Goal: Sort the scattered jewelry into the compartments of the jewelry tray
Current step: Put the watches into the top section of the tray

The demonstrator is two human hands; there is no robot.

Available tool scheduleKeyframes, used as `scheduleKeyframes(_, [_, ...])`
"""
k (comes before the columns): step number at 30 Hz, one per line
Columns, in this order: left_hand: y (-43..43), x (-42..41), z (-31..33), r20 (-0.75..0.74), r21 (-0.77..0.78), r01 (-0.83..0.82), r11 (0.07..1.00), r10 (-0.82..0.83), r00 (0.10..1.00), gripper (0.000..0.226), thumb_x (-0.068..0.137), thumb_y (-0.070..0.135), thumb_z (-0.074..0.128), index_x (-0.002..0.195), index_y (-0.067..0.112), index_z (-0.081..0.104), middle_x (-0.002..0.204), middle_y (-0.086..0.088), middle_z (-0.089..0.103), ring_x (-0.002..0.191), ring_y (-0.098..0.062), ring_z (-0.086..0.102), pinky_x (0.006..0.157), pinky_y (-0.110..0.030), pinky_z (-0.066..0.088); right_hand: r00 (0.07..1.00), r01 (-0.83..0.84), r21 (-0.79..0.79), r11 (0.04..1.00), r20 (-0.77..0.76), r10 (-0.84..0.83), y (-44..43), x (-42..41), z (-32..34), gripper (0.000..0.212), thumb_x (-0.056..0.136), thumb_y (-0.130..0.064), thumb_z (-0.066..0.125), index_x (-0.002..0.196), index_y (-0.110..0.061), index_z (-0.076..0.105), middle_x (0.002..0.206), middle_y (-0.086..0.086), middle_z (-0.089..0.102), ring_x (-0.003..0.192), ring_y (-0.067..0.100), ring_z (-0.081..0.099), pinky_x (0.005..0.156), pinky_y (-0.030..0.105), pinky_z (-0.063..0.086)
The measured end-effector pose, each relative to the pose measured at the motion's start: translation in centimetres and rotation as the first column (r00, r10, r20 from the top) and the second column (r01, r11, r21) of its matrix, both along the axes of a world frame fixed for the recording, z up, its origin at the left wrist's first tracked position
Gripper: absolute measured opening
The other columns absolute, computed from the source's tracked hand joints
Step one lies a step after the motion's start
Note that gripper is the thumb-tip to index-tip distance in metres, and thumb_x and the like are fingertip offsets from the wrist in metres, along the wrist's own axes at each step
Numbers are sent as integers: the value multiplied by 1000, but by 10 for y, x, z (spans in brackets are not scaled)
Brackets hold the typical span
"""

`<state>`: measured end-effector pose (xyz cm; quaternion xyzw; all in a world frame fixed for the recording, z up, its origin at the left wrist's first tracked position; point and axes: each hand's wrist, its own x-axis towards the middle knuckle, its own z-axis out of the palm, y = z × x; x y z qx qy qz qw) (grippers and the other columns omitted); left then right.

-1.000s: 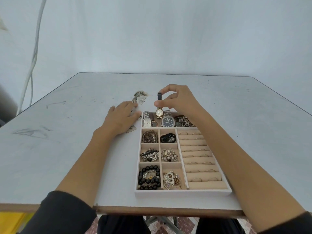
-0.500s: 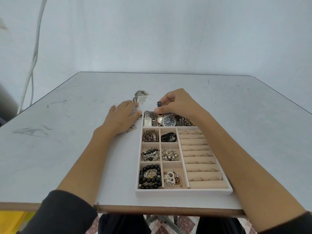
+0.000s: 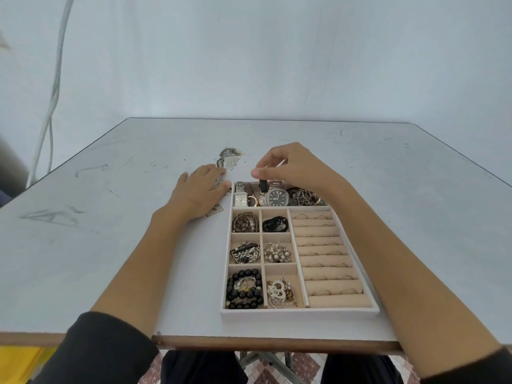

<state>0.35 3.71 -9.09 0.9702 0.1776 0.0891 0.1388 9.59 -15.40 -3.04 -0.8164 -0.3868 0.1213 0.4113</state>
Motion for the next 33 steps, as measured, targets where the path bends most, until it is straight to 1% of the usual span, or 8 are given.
scheduleKeyframes(2, [-1, 0, 0, 1, 0, -1, 1000, 1, 1000, 48, 101, 40, 31, 146, 22, 32, 154, 1, 27, 143, -15, 21, 117, -42, 7, 1000, -2, 13, 1000, 24, 2, 2, 1, -1, 22, 77, -30, 78, 89, -11, 73, 68, -8, 65, 56, -4, 53, 51, 12, 42])
scheduleKeyframes(5, [0, 0, 0, 3, 1, -1, 1000, 1, 1000, 48, 101, 40, 31, 146, 22, 32, 154, 1, 27, 143, -15, 21, 117, -42, 8, 999, -9, 23, 1000, 52, 8, 4, 1, -3, 20, 74, -28, 80, 84, -11, 75, 60, -9, 64, 46, -6, 49, 51, 12, 37])
scheduleKeyframes(10, [1, 0, -1, 4, 2, -2, 1000, 2, 1000, 48, 101, 40, 31, 146, 23, 32, 154, 1, 27, 143, -15, 21, 117, -42, 8, 997, -21, 20, 1000, 77, 19, 5, 1, -5, 21, 74, -31, 80, 82, -13, 76, 71, 2, 71, 54, 0, 51, 57, 16, 40])
scheduleKeyframes(16, [1, 0, -2, 3, 0, -1, 1000, 1, 1000, 48, 101, 41, 31, 146, 23, 32, 154, 1, 27, 143, -15, 21, 117, -43, 7, 996, -52, -12, 999, 78, 53, 6, 2, -6, 23, 77, -30, 78, 89, -12, 73, 77, -1, 70, 55, -2, 55, 63, 19, 47])
scheduleKeyframes(18, [1, 0, -2, 4, 3, 0, 1000, 0, 1000, 49, 101, 41, 31, 146, 23, 32, 154, 1, 27, 143, -15, 21, 117, -43, 8, 993, -55, -37, 998, 106, 58, 7, 1, -7, 21, 77, -31, 77, 90, -15, 73, 79, -5, 68, 55, -7, 53, 62, 18, 42])
scheduleKeyframes(21, [1, 0, -1, -1, 3, -1, 1000, 1, 1000, 49, 101, 41, 31, 146, 23, 32, 154, 1, 27, 143, -15, 21, 118, -44, 7, 987, -60, -66, 996, 144, 69, 8, 0, -8, 15, 77, -31, 77, 83, -17, 74, 76, -7, 67, 50, -14, 49, 58, 17, 36])
scheduleKeyframes(29, [1, 0, -1, -10, -1, -7, 1000, 7, 1000, 48, 101, 40, 31, 146, 24, 31, 155, 1, 25, 144, -14, 19, 118, -43, 6, 987, -65, -61, 996, 145, 74, 5, 0, -7, 19, 76, -37, 77, 83, -19, 78, 75, -2, 72, 46, -6, 46, 57, 18, 40])
scheduleKeyframes(33, [1, 0, -1, -7, -6, -2, 1000, 2, 1000, 48, 101, 41, 31, 146, 24, 31, 155, 1, 25, 143, -14, 20, 118, -44, 6, 992, -50, -53, 997, 117, 56, -1, 1, -1, 23, 84, -38, 69, 92, -18, 76, 67, -13, 65, 47, -11, 50, 57, 14, 38])
